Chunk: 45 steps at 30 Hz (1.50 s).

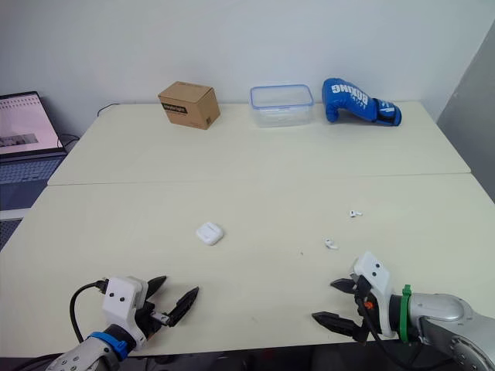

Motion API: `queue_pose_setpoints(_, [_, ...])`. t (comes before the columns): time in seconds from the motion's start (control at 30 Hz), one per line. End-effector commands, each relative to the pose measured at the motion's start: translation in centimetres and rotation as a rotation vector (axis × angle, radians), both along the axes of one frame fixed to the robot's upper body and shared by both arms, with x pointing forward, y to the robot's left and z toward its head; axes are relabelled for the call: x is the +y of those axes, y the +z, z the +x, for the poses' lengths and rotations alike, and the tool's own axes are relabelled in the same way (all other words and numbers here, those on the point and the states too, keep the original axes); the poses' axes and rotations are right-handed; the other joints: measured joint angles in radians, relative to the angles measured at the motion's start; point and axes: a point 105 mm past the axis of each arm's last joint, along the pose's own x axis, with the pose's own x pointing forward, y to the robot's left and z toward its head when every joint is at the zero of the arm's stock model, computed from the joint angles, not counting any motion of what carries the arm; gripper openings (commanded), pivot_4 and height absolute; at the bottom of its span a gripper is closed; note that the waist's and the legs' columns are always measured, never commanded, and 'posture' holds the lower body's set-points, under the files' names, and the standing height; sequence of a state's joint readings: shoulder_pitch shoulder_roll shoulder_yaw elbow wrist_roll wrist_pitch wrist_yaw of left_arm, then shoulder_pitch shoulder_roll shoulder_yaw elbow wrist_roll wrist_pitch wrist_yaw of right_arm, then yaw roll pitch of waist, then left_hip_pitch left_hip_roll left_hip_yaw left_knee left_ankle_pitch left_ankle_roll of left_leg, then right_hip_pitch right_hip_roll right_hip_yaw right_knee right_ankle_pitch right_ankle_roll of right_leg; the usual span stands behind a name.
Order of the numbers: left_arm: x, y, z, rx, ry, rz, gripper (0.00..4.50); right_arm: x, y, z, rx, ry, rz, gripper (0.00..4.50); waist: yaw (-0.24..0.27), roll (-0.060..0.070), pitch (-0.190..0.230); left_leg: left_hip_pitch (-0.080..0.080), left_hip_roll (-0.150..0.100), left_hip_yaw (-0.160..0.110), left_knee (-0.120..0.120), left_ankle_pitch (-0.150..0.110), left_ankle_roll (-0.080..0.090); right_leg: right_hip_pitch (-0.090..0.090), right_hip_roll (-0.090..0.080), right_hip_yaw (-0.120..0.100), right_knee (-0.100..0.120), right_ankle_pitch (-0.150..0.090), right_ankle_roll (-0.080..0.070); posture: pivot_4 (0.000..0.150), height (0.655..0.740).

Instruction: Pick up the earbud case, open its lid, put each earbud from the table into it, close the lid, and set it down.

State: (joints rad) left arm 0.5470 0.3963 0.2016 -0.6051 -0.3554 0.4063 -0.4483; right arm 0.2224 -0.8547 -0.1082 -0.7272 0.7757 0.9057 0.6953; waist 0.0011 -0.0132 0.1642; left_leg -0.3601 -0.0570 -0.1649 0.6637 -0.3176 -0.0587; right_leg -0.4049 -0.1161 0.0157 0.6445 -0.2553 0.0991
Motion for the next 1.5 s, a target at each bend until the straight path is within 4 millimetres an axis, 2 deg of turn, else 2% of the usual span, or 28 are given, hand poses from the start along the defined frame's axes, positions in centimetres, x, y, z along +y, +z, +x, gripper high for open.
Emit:
queue_pose_setpoints(0.03, [0.0,0.4,0.0,-0.018,-0.015,-0.004,4.48,0.2,1.1,0.2,-0.048,0.024,0.01,4.5,0.0,0.0,0.0,0.0,0.0,0.0,0.0,0.0,0.0,0.0,0.0,0.0,0.0,0.0,0.0,0.15,0.7307])
queue_pose_setpoints(0.57, [0.3,0.4,0.4,-0.024,-0.029,0.021,4.48,0.2,0.7,0.8,-0.078,0.038,0.014,4.5,0.0,0.0,0.0,0.0,0.0,0.0,0.0,0.0,0.0,0.0,0.0,0.0,0.0,0.0,0.0,0.15,0.7307])
queue_pose_setpoints(0.67, [0.5,1.3,0.8,-0.038,-0.075,0.016,4.48,0.3,0.8,0.8,-0.09,0.061,0.008,4.5,-0.001,0.0,0.0,0.0,0.0,0.0,0.0,0.0,0.0,0.0,0.0,0.0,0.0,0.0,0.0,0.15,0.7307])
queue_pose_setpoints(0.73, [1.0,3.0,2.2,-0.096,-0.133,0.019,4.48,0.0,1.3,1.3,-0.121,0.106,-0.027,4.5,-0.001,0.0,0.0,0.0,0.0,0.0,0.0,0.0,0.0,0.0,0.0,0.0,0.0,0.0,0.0,0.15,0.7307])
queue_pose_setpoints(0.8, [1.7,4.3,4.0,-0.14,-0.173,0.031,4.48,-0.2,3.0,2.6,-0.199,0.157,-0.043,4.5,0.0,0.0,0.0,0.0,0.0,-0.001,0.0,0.0,0.0,0.0,0.0,-0.001,0.001,0.0,0.0,0.15,0.7307])
queue_pose_setpoints(0.97, [2.1,5.0,7.4,-0.185,-0.246,0.077,4.48,0.0,6.0,4.8,-0.33,0.278,-0.076,4.5,-0.005,0.0,-0.001,0.002,0.0,0.0,0.0,0.0,0.0,0.001,0.0,-0.001,0.001,0.0,0.0,0.15,0.7307])
queue_pose_setpoints(1.23, [0.6,4.0,10.6,-0.197,-0.352,0.064,4.48,0.0,10.3,7.6,-0.495,0.362,-0.111,4.5,-0.006,0.0,0.0,-0.001,0.0,-0.001,0.0,0.003,-0.005,-0.002,0.0,-0.001,-0.001,0.001,0.0,0.15,0.7307])
queue_pose_setpoints(1.37, [0.1,3.3,11.3,-0.189,-0.369,0.05,4.48,0.3,11.1,7.5,-0.515,0.392,-0.102,4.5,-0.006,0.0,0.0,-0.001,0.0,-0.001,0.001,0.003,-0.005,-0.002,0.0,-0.002,0.001,0.001,0.0,0.15,0.7307])
queue_pose_setpoints(1.5, [-0.4,2.7,12.0,-0.193,-0.38,0.053,4.48,0.7,11.0,7.2,-0.51,0.406,-0.098,4.5,-0.006,0.0,0.0,-0.001,0.0,-0.001,0.001,0.003,-0.005,-0.002,0.0,-0.001,0.001,0.001,0.0,0.15,0.7307])
